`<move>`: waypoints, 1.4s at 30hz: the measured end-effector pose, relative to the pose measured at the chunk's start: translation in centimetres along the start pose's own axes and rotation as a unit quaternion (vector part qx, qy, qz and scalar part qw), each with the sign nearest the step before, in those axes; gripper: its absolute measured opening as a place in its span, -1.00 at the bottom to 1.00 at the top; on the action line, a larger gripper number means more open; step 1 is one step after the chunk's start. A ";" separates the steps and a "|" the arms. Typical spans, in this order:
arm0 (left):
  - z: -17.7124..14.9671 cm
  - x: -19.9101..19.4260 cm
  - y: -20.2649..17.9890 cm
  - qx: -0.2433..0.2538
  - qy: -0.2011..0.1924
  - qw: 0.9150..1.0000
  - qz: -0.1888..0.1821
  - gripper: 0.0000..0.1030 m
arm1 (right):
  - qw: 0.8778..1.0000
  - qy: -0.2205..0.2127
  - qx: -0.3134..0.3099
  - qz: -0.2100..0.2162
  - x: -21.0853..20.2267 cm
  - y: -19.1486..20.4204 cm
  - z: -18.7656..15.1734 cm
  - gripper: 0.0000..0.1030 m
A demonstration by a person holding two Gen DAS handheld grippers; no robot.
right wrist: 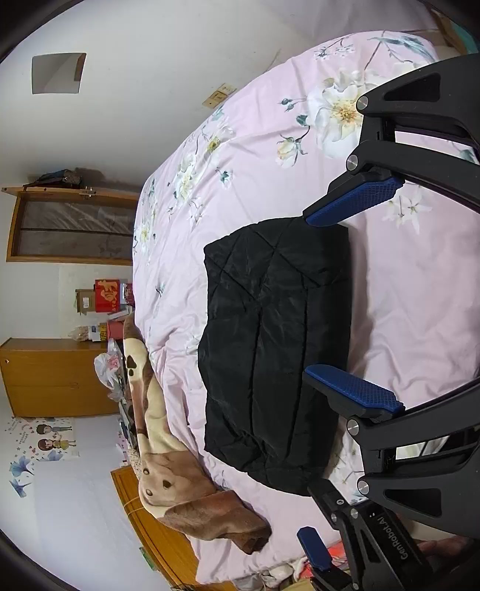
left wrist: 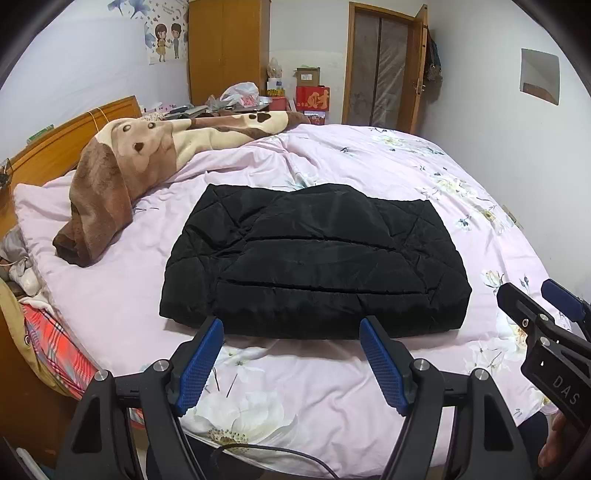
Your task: Fold large clothes
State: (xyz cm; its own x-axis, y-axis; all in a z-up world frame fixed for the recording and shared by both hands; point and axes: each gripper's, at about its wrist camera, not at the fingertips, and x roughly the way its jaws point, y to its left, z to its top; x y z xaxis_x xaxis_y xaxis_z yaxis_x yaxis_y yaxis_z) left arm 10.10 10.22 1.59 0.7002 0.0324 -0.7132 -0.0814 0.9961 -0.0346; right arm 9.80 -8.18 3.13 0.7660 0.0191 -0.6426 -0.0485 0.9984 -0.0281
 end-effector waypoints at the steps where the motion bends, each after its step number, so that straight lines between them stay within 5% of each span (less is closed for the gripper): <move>1: 0.0 -0.2 0.0 0.000 -0.002 1.000 -0.002 0.47 | 1.000 -0.001 0.001 0.000 -0.1 0.0 -0.1 0.50; 42: -1.1 -1.3 0.2 -0.002 -0.015 1.000 0.000 0.47 | 1.000 0.004 -0.015 0.008 -0.7 1.6 -0.9 0.50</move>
State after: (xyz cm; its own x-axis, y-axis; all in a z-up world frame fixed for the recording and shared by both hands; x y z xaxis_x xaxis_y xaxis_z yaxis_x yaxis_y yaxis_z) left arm 8.39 10.26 1.73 0.7207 0.0359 -0.6923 -0.0847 0.9957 -0.0365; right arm 8.58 -6.68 2.86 0.7597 0.0348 -0.6493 -0.0806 0.9959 -0.0409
